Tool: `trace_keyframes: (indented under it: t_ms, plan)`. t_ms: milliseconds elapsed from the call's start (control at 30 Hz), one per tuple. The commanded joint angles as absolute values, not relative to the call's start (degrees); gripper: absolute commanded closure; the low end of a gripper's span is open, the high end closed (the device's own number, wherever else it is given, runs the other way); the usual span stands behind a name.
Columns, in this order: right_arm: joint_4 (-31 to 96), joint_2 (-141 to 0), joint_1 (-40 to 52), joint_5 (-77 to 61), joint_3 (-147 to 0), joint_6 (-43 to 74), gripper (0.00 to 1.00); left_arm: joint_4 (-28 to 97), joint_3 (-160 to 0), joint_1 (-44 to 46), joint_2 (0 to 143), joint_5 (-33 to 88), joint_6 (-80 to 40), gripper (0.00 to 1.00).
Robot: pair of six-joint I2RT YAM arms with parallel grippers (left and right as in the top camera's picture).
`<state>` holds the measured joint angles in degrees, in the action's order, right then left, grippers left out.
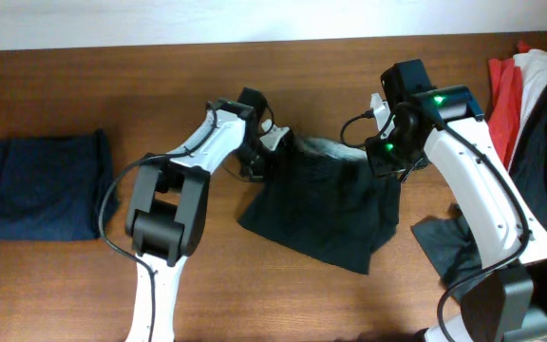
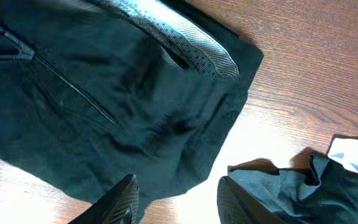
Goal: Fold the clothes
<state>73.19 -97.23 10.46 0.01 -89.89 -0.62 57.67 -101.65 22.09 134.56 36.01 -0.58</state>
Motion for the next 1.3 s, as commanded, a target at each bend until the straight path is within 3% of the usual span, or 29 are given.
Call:
trace_keyframes:
  t_ms: [0, 267, 567, 967, 1067, 1100, 1200, 1233, 1267]
  plan:
    - [73.17, -96.88, 10.04, 0.71, -90.32, -0.38, 0.55, 60.03, -102.41, 18.83, 135.28, 22.02, -4.8, 0.94]
    - [73.14, -96.88, 10.0, 0.71, -90.32, -0.38, 0.55, 71.07, -109.62, 4.29, 121.8, -2.74, -5.76, 0.99]
    - [73.69, -96.88, 10.0, 0.71, -90.32, -0.38, 0.55, 70.26, -109.8, -4.62, 106.43, -33.5, -5.48, 0.99]
    - [73.76, -96.88, 10.0, 0.71, -90.32, -0.38, 0.55, 63.11, -109.78, -17.23, 106.17, -28.75, -3.4, 0.99]
    - [73.76, -96.88, 10.0, 0.71, -90.32, -0.38, 0.55, 62.98, -109.78, -20.08, 106.17, -28.69, -3.42, 0.83]
    - [73.76, -96.88, 10.0, 0.69, -90.32, -0.38, 0.55, 62.98, -109.78, -20.71, 106.17, -28.69, -3.42, 0.74]
    - [73.97, -96.88, 10.0, 0.71, -90.32, -0.4, 0.55, 63.05, -109.78, -22.7, 106.17, -26.83, -3.84, 0.13]
    - [74.06, -96.88, 10.0, 0.71, -90.32, -0.4, 0.55, 63.13, -109.78, -23.18, 106.17, -25.12, -3.84, 0.01]
    - [74.15, -96.88, 10.0, 0.71, -90.32, -0.4, 0.55, 63.26, -109.78, -23.24, 106.17, -24.77, -3.84, 0.01]
